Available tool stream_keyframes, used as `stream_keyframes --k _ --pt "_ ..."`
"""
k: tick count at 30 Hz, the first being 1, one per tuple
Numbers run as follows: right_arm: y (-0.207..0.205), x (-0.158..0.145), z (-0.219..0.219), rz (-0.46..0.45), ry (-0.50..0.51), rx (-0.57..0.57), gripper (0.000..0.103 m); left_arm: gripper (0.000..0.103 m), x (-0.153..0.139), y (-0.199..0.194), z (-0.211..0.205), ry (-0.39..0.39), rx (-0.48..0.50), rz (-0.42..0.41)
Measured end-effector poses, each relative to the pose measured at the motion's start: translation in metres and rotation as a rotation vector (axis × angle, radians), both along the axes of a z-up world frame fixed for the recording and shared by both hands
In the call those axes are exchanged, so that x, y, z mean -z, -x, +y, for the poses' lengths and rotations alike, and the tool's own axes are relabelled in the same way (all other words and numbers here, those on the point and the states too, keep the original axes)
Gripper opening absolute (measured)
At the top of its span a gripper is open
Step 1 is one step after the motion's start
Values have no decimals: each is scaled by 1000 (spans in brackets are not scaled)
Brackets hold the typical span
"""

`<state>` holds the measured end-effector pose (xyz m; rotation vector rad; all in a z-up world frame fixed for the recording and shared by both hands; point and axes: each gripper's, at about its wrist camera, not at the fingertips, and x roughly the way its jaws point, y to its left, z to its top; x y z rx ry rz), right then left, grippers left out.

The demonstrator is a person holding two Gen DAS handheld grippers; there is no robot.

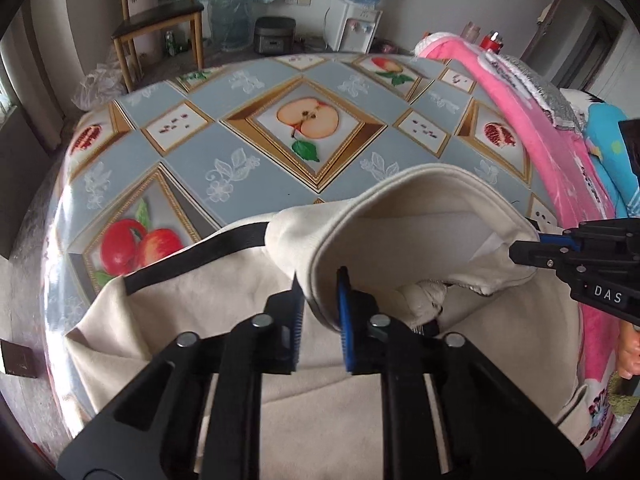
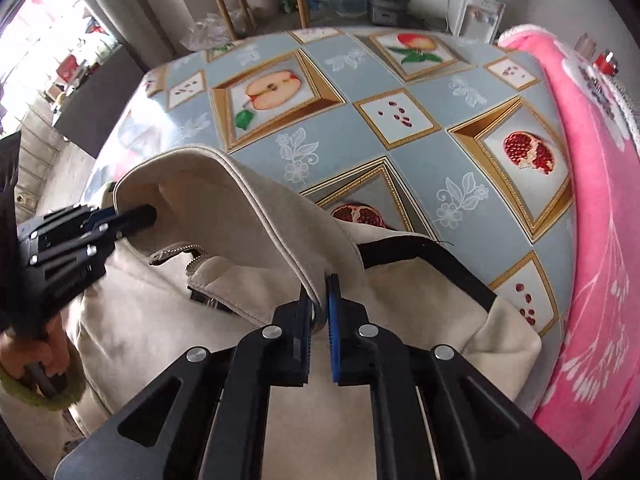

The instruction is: Fold large clothes

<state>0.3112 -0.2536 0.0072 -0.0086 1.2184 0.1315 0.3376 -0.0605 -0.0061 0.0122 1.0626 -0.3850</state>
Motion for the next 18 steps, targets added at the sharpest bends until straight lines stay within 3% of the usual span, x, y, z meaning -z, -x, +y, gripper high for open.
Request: stream_keyframes --k 6,7,9,10,14,16,18 --pt "53 2 13 -111 85 -78 7 13 -5 41 16 -5 42 13" --pt "57 6 14 -108 97 -83 7 15 -4 48 20 13 45 30" --pt "63 15 15 -109 109 -98 7 35 -5 62 31 79 48 72" --pt "66 19 17 -110 118 -109 7 37 -8 69 39 124 37 79" --pt "76 27 27 -148 192 -154 7 38 -34 91 67 300 11 1" --pt "81 31 33 -173 241 -181 7 38 -46 88 72 323 -18 -56" --pt "86 33 39 -194 283 -196 7 38 -46 72 68 319 -51 -54"
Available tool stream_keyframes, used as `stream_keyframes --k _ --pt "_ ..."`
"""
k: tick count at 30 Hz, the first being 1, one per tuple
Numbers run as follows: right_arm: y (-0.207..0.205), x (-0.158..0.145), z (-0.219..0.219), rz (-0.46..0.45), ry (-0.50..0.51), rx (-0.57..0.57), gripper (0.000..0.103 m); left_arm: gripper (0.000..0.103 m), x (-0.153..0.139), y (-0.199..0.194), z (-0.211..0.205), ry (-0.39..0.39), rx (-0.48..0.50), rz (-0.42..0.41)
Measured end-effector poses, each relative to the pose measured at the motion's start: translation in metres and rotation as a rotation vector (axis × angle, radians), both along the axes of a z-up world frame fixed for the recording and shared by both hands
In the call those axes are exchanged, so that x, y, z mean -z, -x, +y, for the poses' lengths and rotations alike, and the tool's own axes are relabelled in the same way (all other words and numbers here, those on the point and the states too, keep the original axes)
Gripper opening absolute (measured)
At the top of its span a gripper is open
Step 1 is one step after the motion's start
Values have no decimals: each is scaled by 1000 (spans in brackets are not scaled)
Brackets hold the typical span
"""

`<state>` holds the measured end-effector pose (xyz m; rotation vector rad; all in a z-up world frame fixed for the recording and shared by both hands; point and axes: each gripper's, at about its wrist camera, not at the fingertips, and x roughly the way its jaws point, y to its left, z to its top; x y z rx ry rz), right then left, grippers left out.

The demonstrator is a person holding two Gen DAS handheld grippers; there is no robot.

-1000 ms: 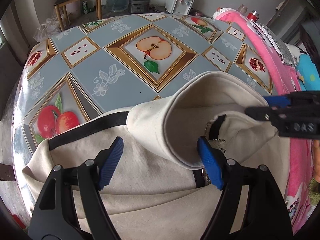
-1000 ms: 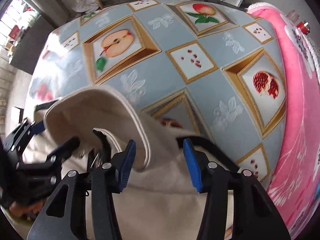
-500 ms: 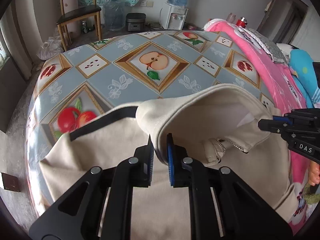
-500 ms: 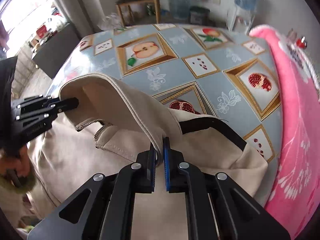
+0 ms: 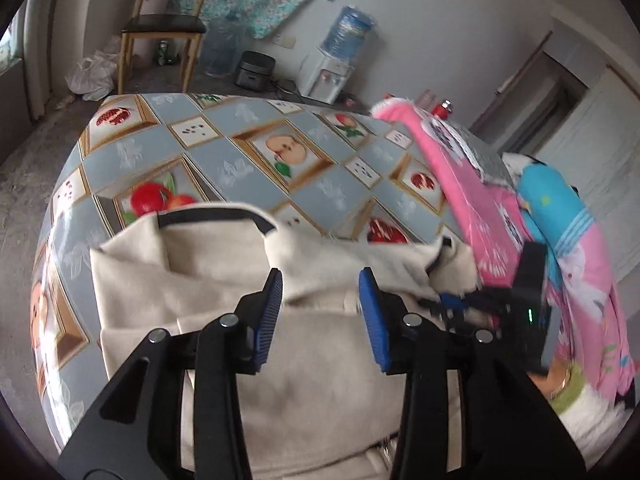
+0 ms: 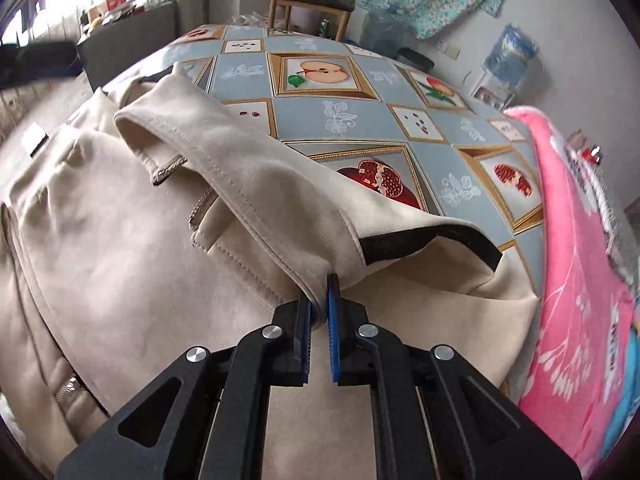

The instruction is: Fold large clothes

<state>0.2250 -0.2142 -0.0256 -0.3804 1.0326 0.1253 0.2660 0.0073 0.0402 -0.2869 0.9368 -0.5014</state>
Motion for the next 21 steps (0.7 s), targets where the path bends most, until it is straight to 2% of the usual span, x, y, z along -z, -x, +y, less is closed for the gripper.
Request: stream_keyframes --k 2,3,6,8,10,13,14,17,19,21 --pt "5 -1 2 -9 12 -7 8 37 12 -21 -13 -20 -10 41" --pt "8 -3 2 -9 4 -4 8 36 21 -31 -21 -54 -14 69" --pt "19 -21 -7 -7 -66 6 14 29 50 -45 -40 -143 11 135" --pt "28 -42 -16 -25 -139 19 15 29 59 -41 -41 -177 24 152" --pt "35 -66 -26 -53 -239 13 16 29 62 -33 -39 -161 40 152" --pt "22 -92 -35 -71 -409 24 16 28 64 -23 -34 -156 55 151" --pt "15 -94 -34 -73 -437 29 16 28 66 -21 -33 -150 60 155" --pt "-18 -82 -21 -54 -494 37 16 28 69 -19 -28 -117 57 183" --pt "-41 -58 -10 12 -549 46 16 28 68 -17 -24 -93 56 187" --pt "-57 -27 2 84 -540 66 16 28 63 -14 -18 -76 57 181"
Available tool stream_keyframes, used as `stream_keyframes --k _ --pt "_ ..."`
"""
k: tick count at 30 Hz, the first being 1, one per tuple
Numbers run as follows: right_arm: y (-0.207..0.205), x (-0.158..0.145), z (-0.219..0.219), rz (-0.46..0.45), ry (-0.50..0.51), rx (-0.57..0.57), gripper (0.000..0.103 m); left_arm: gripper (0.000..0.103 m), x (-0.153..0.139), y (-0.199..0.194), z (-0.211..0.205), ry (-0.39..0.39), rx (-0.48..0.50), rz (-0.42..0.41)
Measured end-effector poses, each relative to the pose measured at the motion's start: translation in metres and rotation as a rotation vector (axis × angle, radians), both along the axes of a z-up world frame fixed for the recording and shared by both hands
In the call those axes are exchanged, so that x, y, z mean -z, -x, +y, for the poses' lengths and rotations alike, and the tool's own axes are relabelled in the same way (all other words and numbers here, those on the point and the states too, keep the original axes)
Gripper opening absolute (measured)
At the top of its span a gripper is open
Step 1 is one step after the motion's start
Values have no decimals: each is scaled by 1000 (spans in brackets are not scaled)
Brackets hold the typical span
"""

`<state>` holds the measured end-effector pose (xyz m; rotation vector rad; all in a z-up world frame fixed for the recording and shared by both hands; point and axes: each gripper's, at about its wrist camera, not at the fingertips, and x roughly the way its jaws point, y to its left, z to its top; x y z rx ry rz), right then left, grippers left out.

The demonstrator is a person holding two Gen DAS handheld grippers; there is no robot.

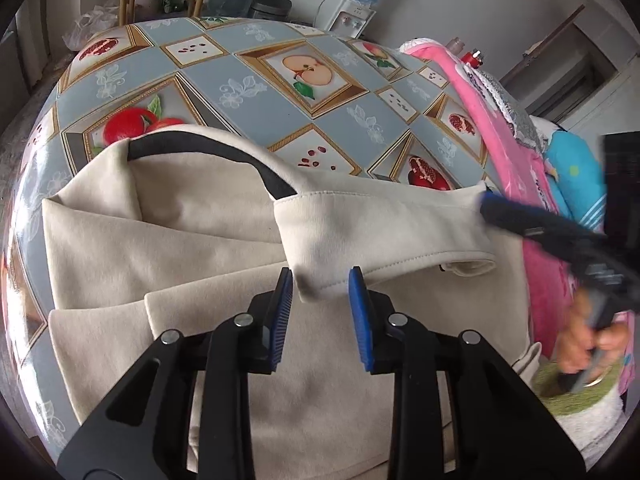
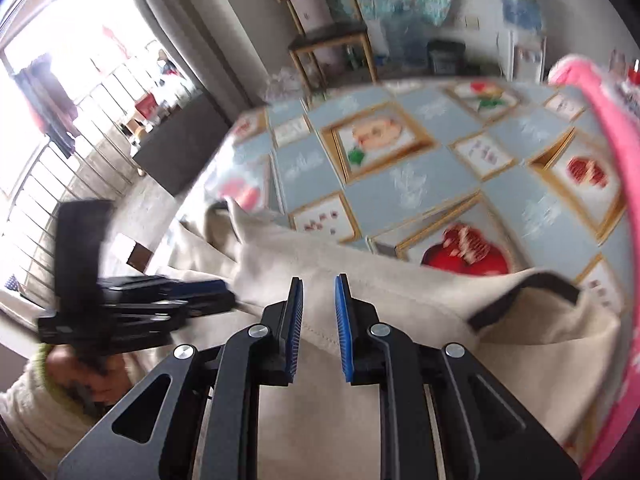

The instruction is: Fold large clothes

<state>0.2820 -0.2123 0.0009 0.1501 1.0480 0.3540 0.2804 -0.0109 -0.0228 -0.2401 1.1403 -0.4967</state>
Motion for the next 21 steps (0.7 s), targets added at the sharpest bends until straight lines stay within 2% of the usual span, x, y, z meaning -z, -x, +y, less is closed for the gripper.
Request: stream_keyframes --k 2,4,6,10,12,13,14,16,18,21 --pt "-3 25 8 69 2 -11 16 28 -6 1 7 23 -7 0" --pt "5 37 12 80 5 -23 16 28 -12 -1 14 56 -20 -3" --pt "13 37 12 67 20 -40 16 34 -15 -8 17 84 -34 1" --pt "27 29 -6 103 12 -10 16 38 -6 -29 6 55 -54 45" --pt "33 20 -23 108 -40 24 17 38 5 -38 4 54 -74 94" --pt "37 13 -36 108 -85 56 20 38 11 -42 4 55 -88 116" --pt "40 9 -47 106 -120 83 26 38 14 -42 3 60 -93 123" --pt "44 2 -75 111 -204 161 50 42 15 -41 2 68 -88 123" --pt "42 4 -95 147 -295 211 51 45 15 -39 2 82 -79 121" --pt "28 29 -115 283 -429 276 51 45 15 -38 -1 103 -67 136"
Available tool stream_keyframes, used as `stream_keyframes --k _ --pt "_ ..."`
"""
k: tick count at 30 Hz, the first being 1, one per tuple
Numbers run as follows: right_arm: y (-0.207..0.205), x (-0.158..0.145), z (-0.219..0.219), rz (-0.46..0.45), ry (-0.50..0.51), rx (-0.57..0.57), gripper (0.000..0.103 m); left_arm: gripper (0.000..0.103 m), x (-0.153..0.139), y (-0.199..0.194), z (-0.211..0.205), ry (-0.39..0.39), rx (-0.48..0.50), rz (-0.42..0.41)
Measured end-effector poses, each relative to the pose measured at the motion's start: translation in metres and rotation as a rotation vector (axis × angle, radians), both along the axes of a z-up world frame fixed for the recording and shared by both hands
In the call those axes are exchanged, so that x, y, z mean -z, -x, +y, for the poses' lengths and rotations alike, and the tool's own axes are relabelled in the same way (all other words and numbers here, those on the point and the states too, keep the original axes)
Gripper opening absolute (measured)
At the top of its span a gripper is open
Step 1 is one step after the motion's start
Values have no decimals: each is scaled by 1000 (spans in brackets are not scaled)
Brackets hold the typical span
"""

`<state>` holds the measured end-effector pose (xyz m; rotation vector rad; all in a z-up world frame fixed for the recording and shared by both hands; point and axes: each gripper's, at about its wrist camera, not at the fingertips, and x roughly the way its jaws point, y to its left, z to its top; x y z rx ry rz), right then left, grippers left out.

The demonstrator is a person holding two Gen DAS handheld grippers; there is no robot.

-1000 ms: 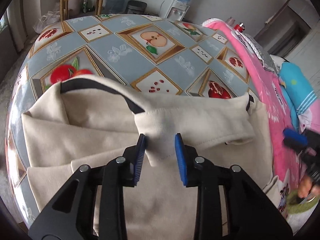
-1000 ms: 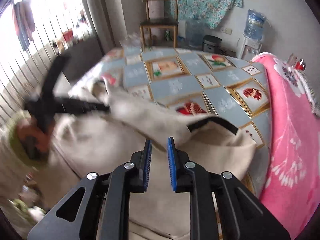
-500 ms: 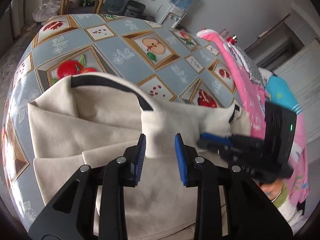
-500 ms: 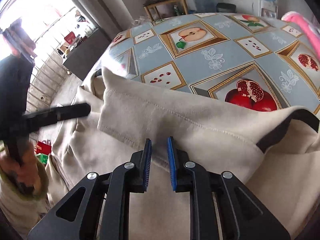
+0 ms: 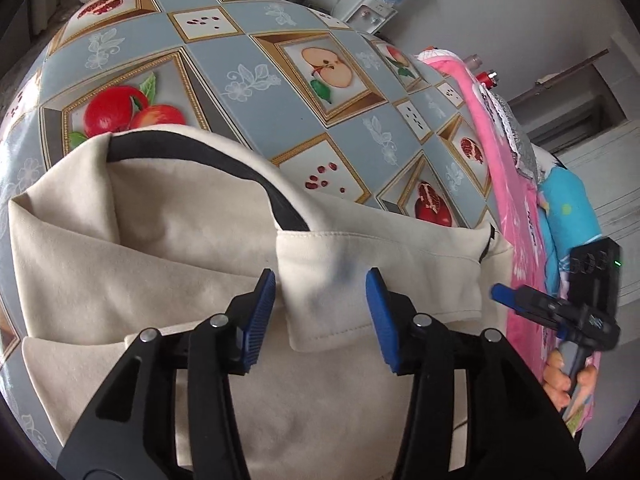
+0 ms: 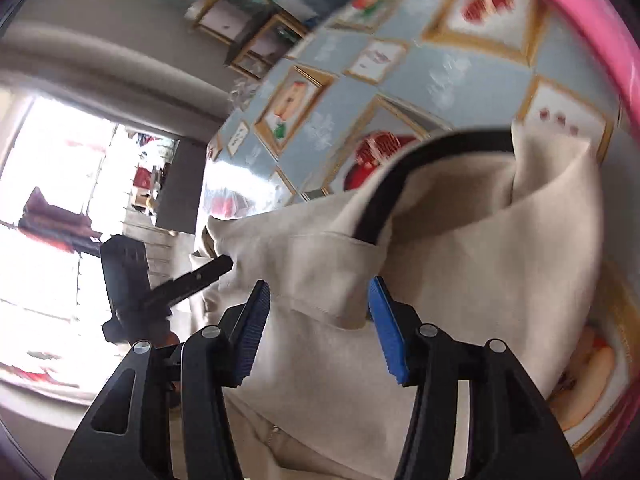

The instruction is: Fold large clothes

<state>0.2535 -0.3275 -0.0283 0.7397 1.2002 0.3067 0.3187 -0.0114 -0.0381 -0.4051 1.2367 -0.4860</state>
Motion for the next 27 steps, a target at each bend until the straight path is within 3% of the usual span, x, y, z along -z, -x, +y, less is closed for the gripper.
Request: stream_keyframes --k 4,7,12,14,21,27 --pt "-11 27 7 118 -56 -5 51 43 -4 4 -7 -3 22 -14" --pt "-14 35 13 132 -78 -1 49 34 -5 6 -11 -28 40 -28" --pt "-19 36 24 125 -48 -26 29 23 -2 11 -18 -87 76 -54" --pt "-20 33 26 102 -10 -51 18 18 -2 13 -22 -122 93 -80" --pt "-43 15 57 -4 320 -170 13 10 -5 7 -53 -342 166 -247" --pt "-79 16 57 -10 397 -175 12 9 -4 -15 -59 -383 168 -282"
